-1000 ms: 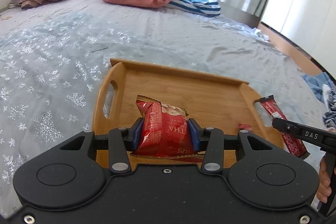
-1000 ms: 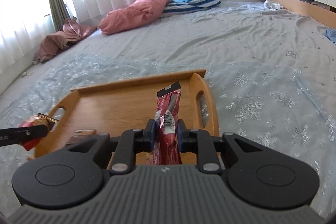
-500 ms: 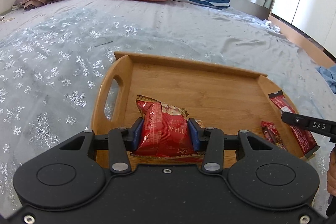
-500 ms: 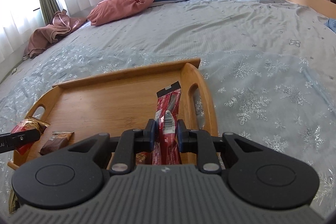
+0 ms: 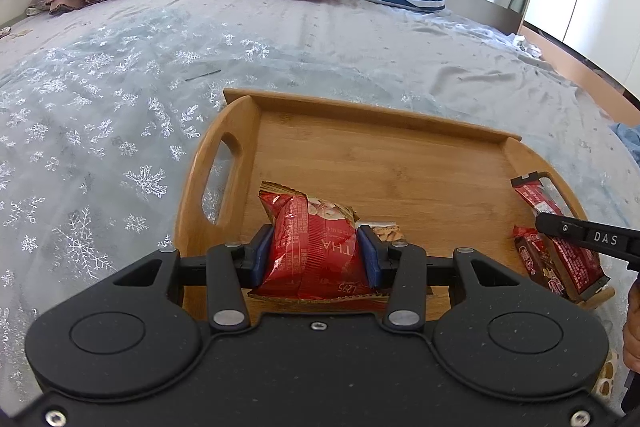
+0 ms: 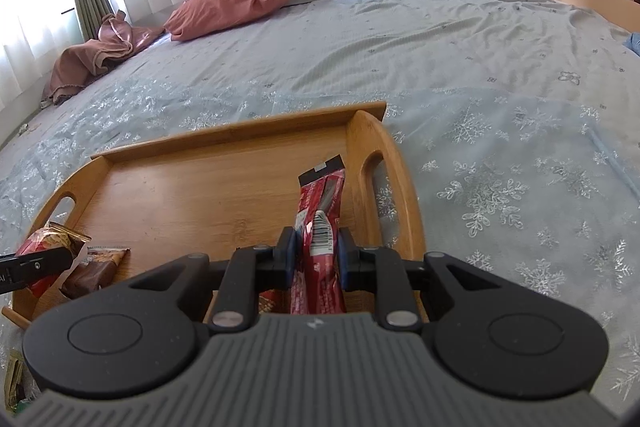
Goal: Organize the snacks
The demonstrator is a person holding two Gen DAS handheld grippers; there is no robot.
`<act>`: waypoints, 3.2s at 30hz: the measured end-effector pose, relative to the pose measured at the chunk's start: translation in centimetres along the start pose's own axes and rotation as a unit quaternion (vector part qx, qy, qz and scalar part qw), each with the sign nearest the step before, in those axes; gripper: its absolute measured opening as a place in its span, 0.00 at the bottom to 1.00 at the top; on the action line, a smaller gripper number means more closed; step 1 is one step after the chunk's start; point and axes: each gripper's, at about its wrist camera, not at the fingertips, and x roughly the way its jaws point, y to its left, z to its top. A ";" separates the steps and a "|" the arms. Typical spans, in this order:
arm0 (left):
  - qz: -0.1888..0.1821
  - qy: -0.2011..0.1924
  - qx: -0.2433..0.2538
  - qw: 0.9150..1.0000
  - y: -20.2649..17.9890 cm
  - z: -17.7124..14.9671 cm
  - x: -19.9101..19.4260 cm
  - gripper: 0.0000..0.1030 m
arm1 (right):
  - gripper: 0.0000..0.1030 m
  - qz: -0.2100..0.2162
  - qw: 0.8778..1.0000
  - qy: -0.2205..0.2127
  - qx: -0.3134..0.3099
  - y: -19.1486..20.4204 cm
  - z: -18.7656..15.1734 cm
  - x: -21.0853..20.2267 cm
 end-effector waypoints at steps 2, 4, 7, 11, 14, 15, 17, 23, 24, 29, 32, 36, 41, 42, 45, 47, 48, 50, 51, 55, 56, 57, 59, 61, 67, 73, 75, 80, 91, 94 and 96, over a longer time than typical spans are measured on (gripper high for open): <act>-0.001 0.001 0.001 1.000 -0.1 -0.1 0.1 0.41 | 0.24 0.000 1.000 0.001 0.001 0.1 -0.1 0.2; -0.002 0.002 0.001 1.000 -0.2 -0.2 0.2 0.41 | 0.24 0.001 1.000 0.001 0.003 0.1 -0.2 0.3; -0.001 0.001 0.003 1.000 -0.2 -0.2 0.3 0.41 | 0.24 0.003 1.000 0.000 0.003 0.1 -0.2 0.3; -0.002 0.002 0.004 1.000 -0.2 -0.2 0.4 0.41 | 0.24 0.004 1.000 -0.001 0.004 0.0 -0.4 0.4; -0.002 0.002 0.005 1.000 -0.3 -0.3 0.4 0.41 | 0.24 0.006 1.000 0.000 0.011 -0.3 -0.4 0.5; -0.002 0.002 0.005 1.000 -0.3 -0.3 0.5 0.41 | 0.24 0.007 1.000 0.000 0.012 -0.3 -0.4 0.5; -0.002 0.002 0.004 1.000 -0.2 -0.3 0.5 0.42 | 0.24 0.008 1.000 0.000 0.010 -0.2 -0.4 0.5; -0.005 0.007 -0.004 1.000 -0.1 -0.3 0.7 0.42 | 0.25 0.007 1.000 0.000 0.008 -0.1 -0.4 0.5; -0.005 0.007 -0.004 1.000 0.0 -0.3 0.7 0.42 | 0.27 0.007 1.000 0.000 0.008 -0.1 -0.4 0.5; 0.004 0.003 -0.005 1.000 0.3 -0.3 0.7 0.48 | 0.35 0.010 1.000 0.000 0.009 0.0 -0.5 0.4; 0.008 -0.002 0.000 1.000 0.4 -0.3 0.6 0.52 | 0.36 0.010 1.000 -0.002 0.009 0.1 -0.6 0.2; 0.016 -0.007 0.005 1.000 0.6 -0.3 0.4 0.64 | 0.50 0.009 1.000 -0.006 0.006 0.2 -0.6 -0.2; 0.016 -0.012 0.011 1.000 0.6 -0.3 -0.3 0.75 | 0.55 0.012 1.000 -0.015 -0.007 0.7 -0.5 -1.2; 0.016 -0.012 0.011 1.000 0.6 -0.3 -0.5 0.78 | 0.57 0.013 1.000 -0.017 -0.009 0.8 -0.5 -1.5; 0.015 -0.016 0.013 1.000 0.8 -0.3 -1.4 0.83 | 0.59 0.016 1.000 -0.021 -0.016 1.1 -0.6 -2.3; 0.011 -0.019 0.012 1.000 1.0 -0.4 -2.2 0.84 | 0.61 0.019 0.999 -0.026 -0.021 1.2 -0.8 -3.1; 0.009 -0.019 0.011 1.000 1.1 -0.4 -2.6 0.84 | 0.63 0.022 0.999 -0.029 -0.023 1.3 -0.8 -3.5; 0.006 -0.020 0.009 1.000 1.4 -0.6 -3.4 0.85 | 0.66 0.027 0.999 -0.034 -0.027 1.5 -1.0 -4.3; 0.006 -0.022 0.010 1.000 1.5 -0.7 -3.8 0.86 | 0.67 0.029 0.999 -0.036 -0.029 1.6 -1.1 -4.6; 0.007 -0.026 0.014 1.000 1.7 -1.3 -5.2 0.86 | 0.73 0.034 0.998 -0.041 -0.040 1.9 -1.6 -5.8; 0.005 -0.025 0.014 1.000 1.8 -1.5 -5.6 0.86 | 0.75 0.037 0.998 -0.042 -0.042 2.0 -1.7 -6.1; 0.004 -0.025 0.014 1.000 1.8 -1.7 -5.9 0.87 | 0.76 0.039 0.997 -0.045 -0.044 2.1 -1.9 -6.4; 0.003 -0.026 0.019 0.999 1.6 -2.1 -6.5 0.87 | 0.79 0.042 0.997 -0.050 -0.049 2.3 -2.4 -7.1; 0.003 -0.029 0.026 0.999 1.4 -2.6 -7.2 0.88 | 0.81 0.042 0.996 -0.055 -0.056 2.6 -2.9 -7.7; -0.010 -0.033 0.038 0.999 0.6 -3.6 -9.1 0.88 | 0.85 0.048 0.995 -0.057 -0.070 3.1 -4.2 -9.0; -0.018 -0.029 0.036 0.999 0.2 -4.5 -10.8 0.89 | 0.87 0.056 0.994 -0.055 -0.075 3.3 -5.4 -10.1; -0.021 -0.031 0.033 0.999 0.2 -4.8 -11.4 0.89 | 0.87 0.058 0.994 -0.055 -0.077 3.3 -5.7 -10.5; -0.022 -0.030 0.027 0.999 0.3 -5.8 -12.7 0.89 | 0.88 0.063 0.993 -0.061 -0.078 3.2 -6.4 -11.6; -0.011 -0.023 0.008 1.000 0.9 -9.1 -14.4 0.89 | 0.90 0.060 0.990 -0.070 -0.108 3.6 -9.7 -13.9; -0.005 -0.028 -0.001 1.000 1.1 -10.1 -14.9 0.89 | 0.91 0.054 0.988 -0.077 -0.122 4.1 -11.0 -14.5; -0.002 -0.027 -0.008 1.000 1.2 -10.8 -15.1 0.89 | 0.91 0.050 0.987 -0.081 -0.130 4.3 -11.8 -14.7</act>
